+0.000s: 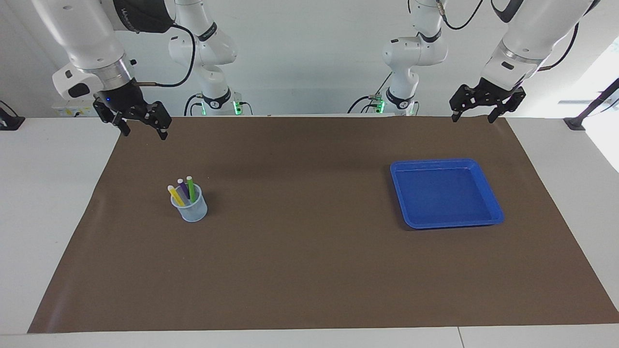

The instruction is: Transfer and insert pens with both arms

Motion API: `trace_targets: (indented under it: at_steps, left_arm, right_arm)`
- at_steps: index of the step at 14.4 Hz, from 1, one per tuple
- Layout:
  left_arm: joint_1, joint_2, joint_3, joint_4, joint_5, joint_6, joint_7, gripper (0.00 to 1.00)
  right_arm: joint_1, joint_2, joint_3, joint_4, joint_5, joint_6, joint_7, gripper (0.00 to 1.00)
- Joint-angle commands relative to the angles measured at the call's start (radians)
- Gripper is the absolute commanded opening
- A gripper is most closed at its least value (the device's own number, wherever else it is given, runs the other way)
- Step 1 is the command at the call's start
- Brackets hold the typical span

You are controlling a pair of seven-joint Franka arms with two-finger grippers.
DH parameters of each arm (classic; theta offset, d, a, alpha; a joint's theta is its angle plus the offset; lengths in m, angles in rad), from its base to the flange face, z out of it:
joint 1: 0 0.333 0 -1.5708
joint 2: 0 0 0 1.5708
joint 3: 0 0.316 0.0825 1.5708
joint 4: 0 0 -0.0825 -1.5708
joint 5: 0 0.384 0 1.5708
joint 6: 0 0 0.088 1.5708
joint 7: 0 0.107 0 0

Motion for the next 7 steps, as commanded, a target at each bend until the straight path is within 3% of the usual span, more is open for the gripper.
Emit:
trace_targets:
  at_steps: [1, 7]
  left_arm:
    - [0.003, -0.025, 0.003, -0.030, -0.008, -0.002, -0.010, 1.00]
    - [-0.006, -0.029, 0.003, -0.034, -0.008, -0.002, -0.013, 1.00]
  right_arm:
    - [-0.002, -0.008, 0.008, 0.017, 0.004, -0.021, -0.011, 1.00]
    - [-0.002, -0.006, 0.008, 0.026, 0.030, -0.041, -0.009, 1.00]
